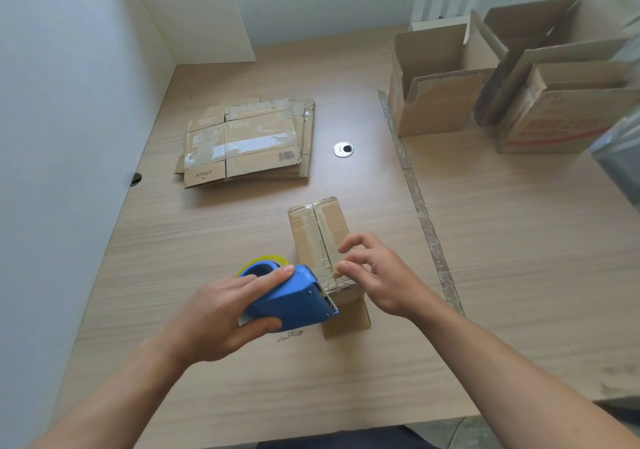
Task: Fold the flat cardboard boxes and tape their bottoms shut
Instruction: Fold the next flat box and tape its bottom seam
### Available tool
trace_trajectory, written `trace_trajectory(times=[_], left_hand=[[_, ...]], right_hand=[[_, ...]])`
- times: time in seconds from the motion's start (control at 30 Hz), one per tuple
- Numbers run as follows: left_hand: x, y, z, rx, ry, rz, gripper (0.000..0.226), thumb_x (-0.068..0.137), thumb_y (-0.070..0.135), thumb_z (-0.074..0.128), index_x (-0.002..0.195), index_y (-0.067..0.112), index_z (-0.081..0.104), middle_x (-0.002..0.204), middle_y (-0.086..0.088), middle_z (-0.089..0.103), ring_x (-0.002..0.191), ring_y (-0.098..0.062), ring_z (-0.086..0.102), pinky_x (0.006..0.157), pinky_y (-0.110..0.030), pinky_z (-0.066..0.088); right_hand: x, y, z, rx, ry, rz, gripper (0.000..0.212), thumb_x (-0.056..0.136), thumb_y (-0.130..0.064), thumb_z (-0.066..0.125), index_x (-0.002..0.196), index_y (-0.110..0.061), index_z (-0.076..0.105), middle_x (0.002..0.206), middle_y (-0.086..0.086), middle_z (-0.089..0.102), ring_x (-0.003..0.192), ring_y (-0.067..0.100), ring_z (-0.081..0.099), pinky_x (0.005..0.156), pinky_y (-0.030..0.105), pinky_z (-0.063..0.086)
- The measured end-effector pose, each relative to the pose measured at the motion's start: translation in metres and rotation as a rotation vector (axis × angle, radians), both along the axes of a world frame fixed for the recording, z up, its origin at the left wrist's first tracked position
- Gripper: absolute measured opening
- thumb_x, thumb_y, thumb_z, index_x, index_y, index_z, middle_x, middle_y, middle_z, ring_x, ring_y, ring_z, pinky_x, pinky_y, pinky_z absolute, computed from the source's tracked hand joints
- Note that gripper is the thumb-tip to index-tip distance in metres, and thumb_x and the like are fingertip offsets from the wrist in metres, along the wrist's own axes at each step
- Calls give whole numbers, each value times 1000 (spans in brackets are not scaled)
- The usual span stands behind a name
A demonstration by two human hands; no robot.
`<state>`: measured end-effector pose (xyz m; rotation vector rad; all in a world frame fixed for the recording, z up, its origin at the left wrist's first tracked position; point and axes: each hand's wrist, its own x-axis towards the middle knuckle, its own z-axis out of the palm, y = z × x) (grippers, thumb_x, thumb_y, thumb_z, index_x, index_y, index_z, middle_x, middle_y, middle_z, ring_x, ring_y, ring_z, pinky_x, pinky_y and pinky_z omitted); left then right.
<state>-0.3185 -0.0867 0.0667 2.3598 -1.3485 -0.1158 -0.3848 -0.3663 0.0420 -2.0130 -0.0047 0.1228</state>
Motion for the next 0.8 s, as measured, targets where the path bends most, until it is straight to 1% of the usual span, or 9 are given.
trace_trajectory(times=[0.07, 0.13, 0.23, 0.37, 0.47, 0.53, 0.6, 0.7, 0.8], left_hand=[[3, 3, 5, 31, 80, 40, 68, 87, 54, 57, 149, 44, 30, 113, 21, 66, 88, -2, 58, 75, -6, 39], [9, 10, 10, 84, 191, 107, 69, 84, 59, 55, 146, 56, 27, 102, 35, 61, 80, 2, 58, 70, -7, 41], [19, 17, 13, 147, 363, 193, 62, 75, 69, 53, 132, 74, 29, 98, 36, 62, 84, 4, 61, 71, -11, 44], [23, -8, 7, 366, 422, 198, 63, 68, 71, 49, 130, 62, 46, 114, 31, 63, 95, 10, 57, 78, -11, 43], [23, -16, 2, 385, 452, 237, 59, 66, 71, 48, 124, 63, 48, 109, 32, 65, 94, 11, 57, 79, -14, 45], [23, -16, 1, 375, 471, 255, 48, 66, 72, 47, 114, 74, 46, 107, 31, 65, 95, 6, 59, 84, -25, 49], [24, -16, 1, 383, 485, 269, 40, 66, 72, 47, 105, 79, 45, 107, 31, 65, 96, 4, 60, 85, -28, 50], [28, -15, 1, 405, 502, 305, 50, 69, 70, 48, 118, 67, 51, 110, 31, 64, 97, 6, 59, 84, -26, 49], [32, -17, -1, 454, 524, 319, 53, 70, 69, 48, 122, 62, 51, 107, 31, 64, 95, 6, 59, 81, -25, 49]], right_hand=[[-3, -12, 1, 74, 30, -72, 25, 98, -14, 59, 78, -22, 71, 115, 0, 50, 104, -2, 52, 88, 6, 35], [-9, -32, -3, 173, 82, -201, 29, 99, -13, 57, 75, -21, 72, 115, 1, 50, 103, -6, 52, 89, 9, 35], [-21, -52, -17, 230, 197, -302, 31, 101, -18, 54, 75, -19, 72, 114, -1, 51, 109, 5, 54, 89, 19, 37], [-21, -42, -38, 157, 312, -318, 33, 92, -47, 62, 80, -17, 64, 111, -4, 54, 107, 6, 55, 87, 22, 41], [-21, -40, -48, 287, 258, -409, 29, 95, -36, 62, 76, -15, 62, 101, -2, 56, 94, 13, 57, 100, 48, 46], [-23, -39, -53, 312, 260, -435, 28, 98, -28, 60, 77, -9, 60, 96, 1, 55, 88, 15, 54, 102, 56, 45], [-23, -37, -55, 298, 277, -450, 26, 100, -27, 58, 79, -11, 58, 90, 1, 52, 85, 15, 52, 100, 57, 45], [-23, -36, -60, 290, 273, -462, 24, 101, -25, 55, 79, -15, 55, 80, 1, 47, 78, 16, 46, 95, 57, 45], [-22, -35, -69, 210, 260, -442, 25, 101, -22, 54, 80, -10, 54, 79, -1, 45, 76, 14, 45, 90, 49, 48]])
